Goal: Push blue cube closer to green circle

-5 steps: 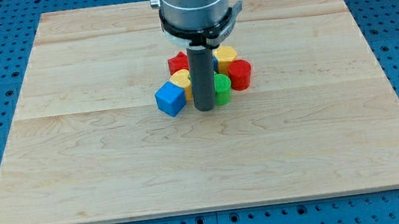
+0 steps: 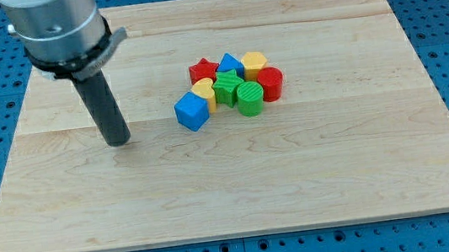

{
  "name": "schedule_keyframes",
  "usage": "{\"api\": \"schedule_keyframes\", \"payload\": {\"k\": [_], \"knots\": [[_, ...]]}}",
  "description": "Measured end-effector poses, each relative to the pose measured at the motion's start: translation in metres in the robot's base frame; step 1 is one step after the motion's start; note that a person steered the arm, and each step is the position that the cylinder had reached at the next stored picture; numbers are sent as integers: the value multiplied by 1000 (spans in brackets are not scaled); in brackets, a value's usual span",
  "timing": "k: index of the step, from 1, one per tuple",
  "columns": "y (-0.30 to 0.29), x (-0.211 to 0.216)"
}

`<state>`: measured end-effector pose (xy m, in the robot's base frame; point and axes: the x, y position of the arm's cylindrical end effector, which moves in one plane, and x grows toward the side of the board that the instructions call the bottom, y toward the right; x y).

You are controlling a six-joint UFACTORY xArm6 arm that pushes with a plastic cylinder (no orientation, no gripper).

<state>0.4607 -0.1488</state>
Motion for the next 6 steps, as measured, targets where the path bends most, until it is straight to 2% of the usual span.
{"api": "schedule_keyframes", "payload": {"k": [1,4,5,6], "knots": [[26,-24],[115,-27],[124,-28],[118,-9]]}}
